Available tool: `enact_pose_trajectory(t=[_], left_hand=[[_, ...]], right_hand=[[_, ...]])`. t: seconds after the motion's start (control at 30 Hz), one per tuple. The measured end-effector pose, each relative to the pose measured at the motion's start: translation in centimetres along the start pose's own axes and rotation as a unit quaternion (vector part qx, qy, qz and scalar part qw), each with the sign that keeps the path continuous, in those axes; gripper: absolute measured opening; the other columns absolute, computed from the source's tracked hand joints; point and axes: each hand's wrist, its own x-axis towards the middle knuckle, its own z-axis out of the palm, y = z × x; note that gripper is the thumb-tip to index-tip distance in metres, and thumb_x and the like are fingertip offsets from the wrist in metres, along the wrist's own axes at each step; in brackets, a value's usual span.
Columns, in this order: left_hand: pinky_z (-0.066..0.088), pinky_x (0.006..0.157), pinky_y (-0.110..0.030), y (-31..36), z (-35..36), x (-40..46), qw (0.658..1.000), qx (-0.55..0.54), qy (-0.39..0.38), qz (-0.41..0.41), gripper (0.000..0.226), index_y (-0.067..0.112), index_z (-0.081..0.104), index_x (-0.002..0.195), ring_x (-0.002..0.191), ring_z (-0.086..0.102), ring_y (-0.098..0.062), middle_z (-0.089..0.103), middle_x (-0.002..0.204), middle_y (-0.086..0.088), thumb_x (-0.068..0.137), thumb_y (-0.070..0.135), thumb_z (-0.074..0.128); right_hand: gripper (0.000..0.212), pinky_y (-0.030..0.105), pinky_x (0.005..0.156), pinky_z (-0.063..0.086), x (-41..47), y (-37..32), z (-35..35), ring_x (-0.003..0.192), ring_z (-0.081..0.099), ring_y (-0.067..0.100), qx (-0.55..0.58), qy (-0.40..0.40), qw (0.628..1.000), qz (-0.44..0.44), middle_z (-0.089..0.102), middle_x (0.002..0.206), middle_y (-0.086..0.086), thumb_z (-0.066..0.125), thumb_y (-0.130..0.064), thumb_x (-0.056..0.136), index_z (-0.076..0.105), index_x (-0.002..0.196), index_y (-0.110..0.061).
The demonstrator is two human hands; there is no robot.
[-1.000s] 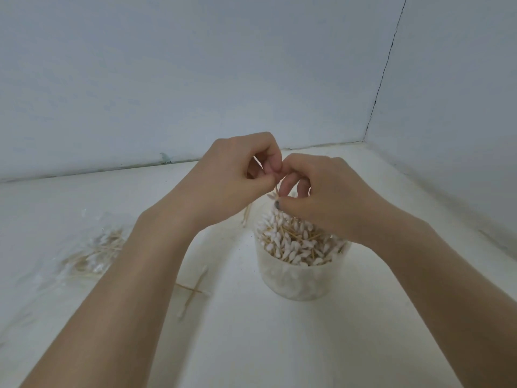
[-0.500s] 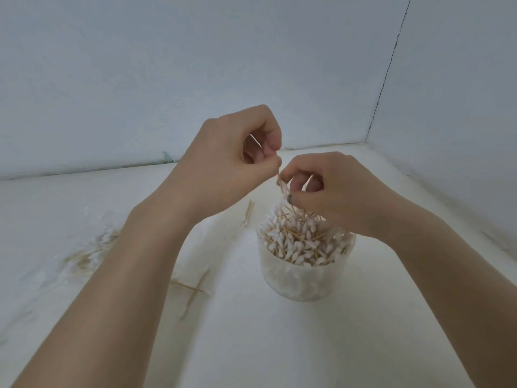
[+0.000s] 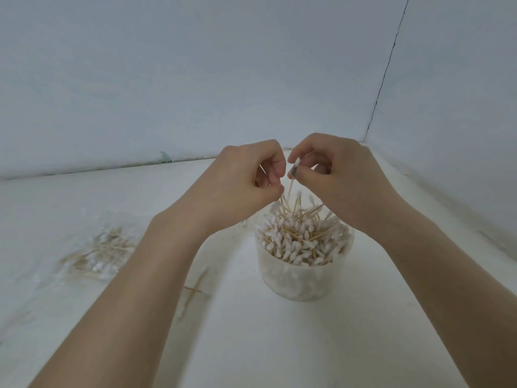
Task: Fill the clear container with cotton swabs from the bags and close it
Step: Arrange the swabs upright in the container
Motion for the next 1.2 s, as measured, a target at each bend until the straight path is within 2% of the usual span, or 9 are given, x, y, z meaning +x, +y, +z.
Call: enact_pose_trajectory(t=[0.2,0.37,0.43,0.5,0.63,0.7,0.83,1.03,1.2], left_hand=[[0.059,0.080,-0.043,-1.0,0.6,0.1,0.999,-0.029,-0.010,-0.040,0.006,0.026,0.064,0.090,0.079,0.070,-0.013,0.071,0.090,0.009,0.093,0.022,0.066],[0.058,0.079,-0.047,-1.7,1.3,0.1,0.992,-0.054,-0.050,-0.098,0.010,0.027,0.068,0.091,0.074,0.065,-0.002,0.070,0.091,0.012,0.097,0.026,0.061],[0.054,0.072,-0.044,-1.8,1.6,0.1,0.990,-0.071,-0.062,-0.108,0.012,0.024,0.070,0.091,0.074,0.062,-0.004,0.070,0.089,0.006,0.098,0.028,0.062],[0.048,0.069,-0.035,-1.7,1.8,0.1,0.989,-0.084,-0.060,-0.108,0.013,0.022,0.070,0.090,0.072,0.059,-0.006,0.070,0.089,0.001,0.098,0.029,0.063],[0.056,0.080,-0.044,-1.3,1.7,0.2,0.990,-0.092,-0.041,-0.098,0.011,0.025,0.070,0.087,0.076,0.066,-0.008,0.070,0.086,0.008,0.096,0.028,0.066],[0.056,0.086,-0.042,-0.9,1.5,0.2,0.994,-0.077,-0.018,-0.071,0.010,0.025,0.070,0.085,0.083,0.069,-0.010,0.071,0.086,0.011,0.095,0.025,0.066],[0.053,0.079,-0.021,0.1,0.5,0.2,0.997,-0.059,0.049,0.002,0.012,0.020,0.067,0.084,0.084,0.067,-0.008,0.069,0.084,0.010,0.095,0.015,0.064],[0.052,0.075,-0.023,-0.2,0.9,0.2,0.999,0.019,0.013,0.045,0.011,0.021,0.067,0.084,0.088,0.066,-0.010,0.068,0.088,0.008,0.092,0.014,0.065],[0.051,0.072,-0.022,-0.5,1.9,0.3,0.999,0.018,-0.008,0.029,0.013,0.022,0.066,0.080,0.087,0.066,-0.008,0.067,0.088,0.008,0.090,0.014,0.065]], right_hand=[[0.012,0.002,0.049,0.034,-0.1,0.6,0.4,0.051,0.052,-0.011,-0.060,-0.065,0.995,0.046,0.051,0.052,-0.039,0.065,-0.028,0.091,0.075,0.087,-0.031],[0.011,0.004,0.043,0.036,0.3,1.2,-0.1,0.049,0.054,-0.012,0.012,-0.079,0.990,0.120,0.059,0.057,-0.018,0.068,-0.025,0.090,0.079,0.089,-0.024],[0.010,0.014,0.066,0.052,0.2,1.2,-0.4,0.073,0.068,-0.003,0.064,-0.115,0.979,0.153,0.073,0.072,-0.014,0.071,-0.024,0.088,0.081,0.086,-0.025],[0.009,0.035,0.090,0.056,0.2,1.5,-0.4,0.093,0.073,0.019,0.112,-0.132,0.968,0.181,0.078,0.089,-0.002,0.072,-0.022,0.086,0.081,0.087,-0.022],[0.017,0.058,0.096,0.054,0.0,2.4,-0.1,0.102,0.071,0.038,0.214,-0.145,0.937,0.235,0.075,0.106,0.017,0.073,-0.014,0.082,0.077,0.098,-0.019],[0.019,0.054,0.095,0.055,0.1,2.6,-0.2,0.101,0.072,0.037,0.241,-0.150,0.927,0.245,0.074,0.108,0.018,0.072,-0.013,0.085,0.075,0.104,-0.015],[0.014,0.037,0.091,0.057,0.4,2.5,-1.3,0.090,0.073,0.022,0.212,-0.152,0.943,0.205,0.077,0.099,0.006,0.065,-0.013,0.091,0.077,0.098,-0.011],[0.016,0.026,0.083,0.052,0.4,1.5,-1.9,0.079,0.070,0.007,0.054,-0.134,0.980,0.138,0.076,0.082,-0.006,0.074,-0.013,0.082,0.078,0.089,-0.026],[0.015,0.030,0.077,0.056,0.5,0.5,-2.6,0.073,0.070,0.012,0.031,-0.075,0.993,0.086,0.075,0.076,-0.006,0.075,-0.012,0.080,0.076,0.086,-0.026]])
